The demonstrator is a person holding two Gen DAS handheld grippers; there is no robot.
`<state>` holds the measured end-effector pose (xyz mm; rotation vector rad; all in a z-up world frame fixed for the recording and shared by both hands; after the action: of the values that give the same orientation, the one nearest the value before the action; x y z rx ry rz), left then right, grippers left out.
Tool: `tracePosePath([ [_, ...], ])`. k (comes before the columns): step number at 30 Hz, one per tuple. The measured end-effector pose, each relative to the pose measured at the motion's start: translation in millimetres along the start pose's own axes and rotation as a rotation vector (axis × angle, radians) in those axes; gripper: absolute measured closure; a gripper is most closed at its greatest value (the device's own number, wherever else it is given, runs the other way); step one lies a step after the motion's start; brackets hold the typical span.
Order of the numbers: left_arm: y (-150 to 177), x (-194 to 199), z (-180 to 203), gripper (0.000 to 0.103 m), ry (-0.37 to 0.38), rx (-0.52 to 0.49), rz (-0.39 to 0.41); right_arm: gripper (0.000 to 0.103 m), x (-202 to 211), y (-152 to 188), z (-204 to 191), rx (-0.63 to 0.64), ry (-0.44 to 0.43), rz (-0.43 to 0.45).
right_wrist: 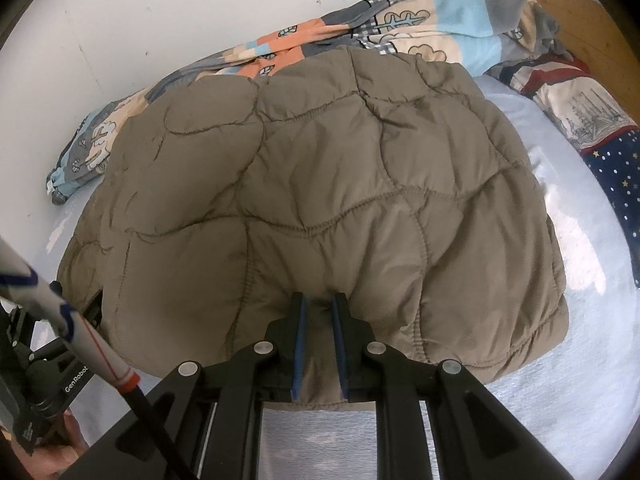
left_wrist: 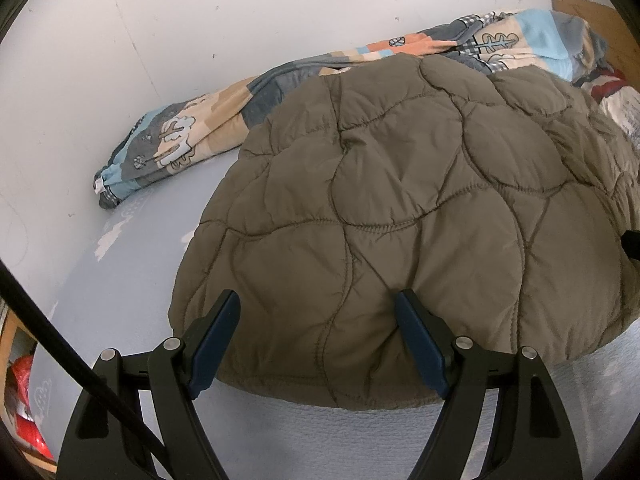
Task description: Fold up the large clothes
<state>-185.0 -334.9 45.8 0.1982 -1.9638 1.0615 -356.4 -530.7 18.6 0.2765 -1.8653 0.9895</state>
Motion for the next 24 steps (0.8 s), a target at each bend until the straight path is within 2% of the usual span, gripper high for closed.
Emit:
tracePosePath([
  [4,-9,5,-18,0.024,0.051,0.101,0.010,0.088,21,-12,1,-0.012,-0.016,0.078],
  [6,-4,-7,-22,0.024,0.063,0.119,-0.038,0.083,24,-15,3,-0.024,-0.014,0.091],
  [8,5,-24,-18,0.023,0.110,0.118,-0.115,0.070,11,-9,8,-0.056,-0.027,0.037],
  [10,4,-25,-20,0.023,0.122,0.121,-0.119,0.068,-8,2,11,-0.076,-0.048,-0.039],
  [12,0,-23,-25,0.024,0.163,0.148,-0.132,0.068,-6,0,12,-0.086,-0.056,-0.033],
  [17,-6,-21,-69,0.024,0.355,0.387,-0.194,0.067,22,-14,29,-0.169,-0.097,0.052],
  [20,7,-33,-107,0.024,0.418,0.556,-0.279,0.058,34,-13,52,-0.271,-0.114,0.074],
  [22,19,-44,-128,0.024,0.451,0.654,-0.337,0.046,45,-8,70,-0.337,-0.118,0.084],
  [24,34,-55,-150,0.024,0.482,0.755,-0.387,0.039,52,-4,82,-0.363,-0.115,0.087],
])
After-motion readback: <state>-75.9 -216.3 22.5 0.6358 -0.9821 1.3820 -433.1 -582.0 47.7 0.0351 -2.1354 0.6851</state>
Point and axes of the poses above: each gripper's, at about its wrist camera, not at the fingertips, and x roughly against the way its jaws point, z to its right, y to its underside, the point moved 8 cm from there along -x, roughly the way its jaws point, and after that the axes turned 4 degrees about -z, right-handed, at the moved point
